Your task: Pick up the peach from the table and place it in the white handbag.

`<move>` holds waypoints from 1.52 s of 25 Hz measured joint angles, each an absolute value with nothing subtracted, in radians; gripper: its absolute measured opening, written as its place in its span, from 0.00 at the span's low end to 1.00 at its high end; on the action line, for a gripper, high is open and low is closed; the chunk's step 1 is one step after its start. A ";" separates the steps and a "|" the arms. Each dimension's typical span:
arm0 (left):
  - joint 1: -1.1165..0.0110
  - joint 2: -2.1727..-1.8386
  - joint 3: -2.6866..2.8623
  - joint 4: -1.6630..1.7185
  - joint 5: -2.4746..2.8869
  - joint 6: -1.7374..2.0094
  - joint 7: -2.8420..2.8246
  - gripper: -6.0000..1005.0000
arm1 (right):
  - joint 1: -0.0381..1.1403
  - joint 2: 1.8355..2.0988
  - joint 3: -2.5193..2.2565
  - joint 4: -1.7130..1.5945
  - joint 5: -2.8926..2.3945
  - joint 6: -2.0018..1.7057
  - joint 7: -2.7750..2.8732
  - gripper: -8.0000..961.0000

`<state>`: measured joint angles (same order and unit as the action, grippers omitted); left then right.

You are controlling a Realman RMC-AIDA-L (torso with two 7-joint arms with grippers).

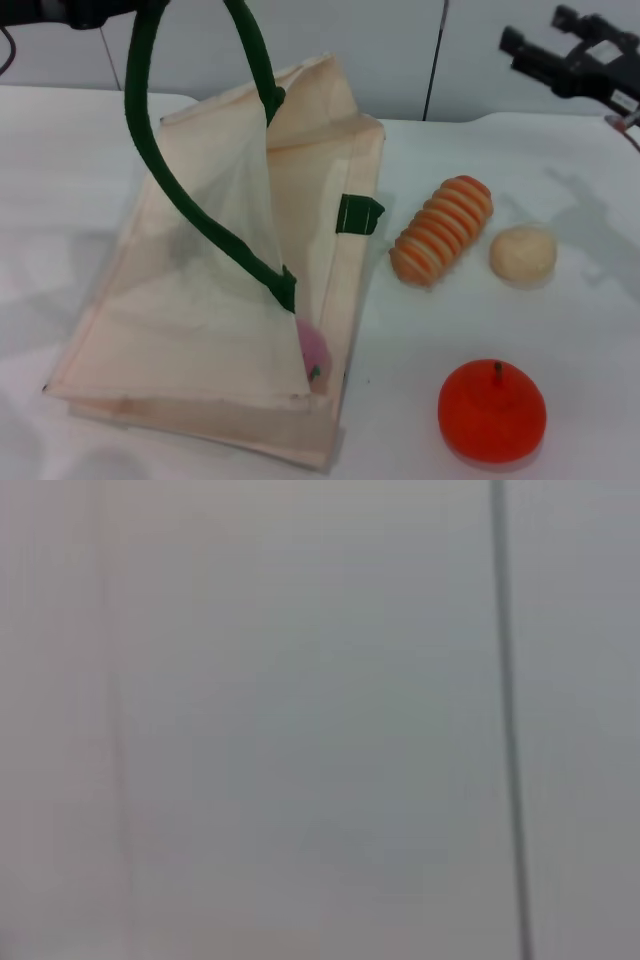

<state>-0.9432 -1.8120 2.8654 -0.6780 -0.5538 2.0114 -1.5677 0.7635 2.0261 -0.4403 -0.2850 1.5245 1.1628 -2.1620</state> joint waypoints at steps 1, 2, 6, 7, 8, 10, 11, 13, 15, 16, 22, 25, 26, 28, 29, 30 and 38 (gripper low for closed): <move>-0.944 -1.812 2.866 -0.678 -0.554 2.011 -1.568 0.15 | 0.759 2.026 -0.440 -0.269 1.559 1.156 -2.191 0.93; -0.946 -1.812 2.865 -0.678 -0.554 2.011 -1.568 0.15 | 0.756 2.026 -0.441 -0.261 1.579 1.150 -2.211 0.93; -0.946 -1.817 2.864 -0.677 -0.566 1.987 -1.572 0.16 | 0.755 2.024 -0.445 -0.248 1.593 1.131 -2.224 0.93; -0.944 -1.821 2.864 -0.677 -0.576 1.976 -1.575 0.16 | 0.754 2.024 -0.445 -0.246 1.594 1.129 -2.225 0.93; -0.942 -1.823 2.864 -0.677 -0.585 1.969 -1.576 0.16 | 0.754 2.024 -0.444 -0.245 1.594 1.126 -2.225 0.93; -0.940 -1.825 2.864 -0.677 -0.597 1.957 -1.580 0.16 | 0.754 2.023 -0.441 -0.244 1.595 1.123 -2.223 0.93; -0.939 -1.825 2.864 -0.677 -0.601 1.949 -1.585 0.16 | 0.754 2.023 -0.440 -0.244 1.595 1.123 -2.223 0.93; -0.938 -1.825 2.864 -0.677 -0.603 1.935 -1.594 0.16 | 0.753 2.022 -0.440 -0.244 1.596 1.123 -2.221 0.93; -0.938 -1.825 2.864 -0.677 -0.603 1.925 -1.598 0.24 | 0.753 2.022 -0.439 -0.243 1.597 1.123 -2.221 0.93; -0.938 -1.825 2.864 -0.677 -0.603 1.922 -1.598 0.28 | 0.753 2.022 -0.439 -0.243 1.597 1.123 -2.221 0.93; -0.933 -1.838 2.862 -0.676 -0.663 1.900 -1.598 0.46 | 0.753 2.022 -0.439 -0.241 1.597 1.118 -2.222 0.93; -0.911 -1.861 2.861 -0.671 -0.790 1.870 -1.582 0.52 | 0.754 2.023 -0.439 -0.240 1.598 1.104 -2.225 0.93; -0.900 -1.874 2.861 -0.669 -0.841 1.851 -1.561 0.54 | 0.757 2.023 -0.439 -0.240 1.598 1.096 -2.226 0.93; -0.878 -1.905 2.861 -0.669 -0.943 1.789 -1.502 0.59 | 0.759 2.024 -0.439 -0.239 1.599 1.084 -2.230 0.93; -0.864 -1.929 2.862 -0.669 -1.001 1.739 -1.454 0.61 | 0.760 2.025 -0.439 -0.239 1.600 1.079 -2.236 0.93; -0.856 -1.945 2.862 -0.671 -1.032 1.702 -1.423 0.63 | 0.760 2.025 -0.439 -0.239 1.604 1.075 -2.242 0.93; -0.838 -2.034 2.854 -0.600 -1.141 1.393 -1.173 0.71 | 0.761 2.028 -0.439 -0.172 1.735 1.061 -2.403 0.93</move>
<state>-0.8378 -2.0338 2.8536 -0.5998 -1.1414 1.3930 -1.1733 0.7613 2.0278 -0.4386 -0.1725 1.7353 1.0613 -2.4031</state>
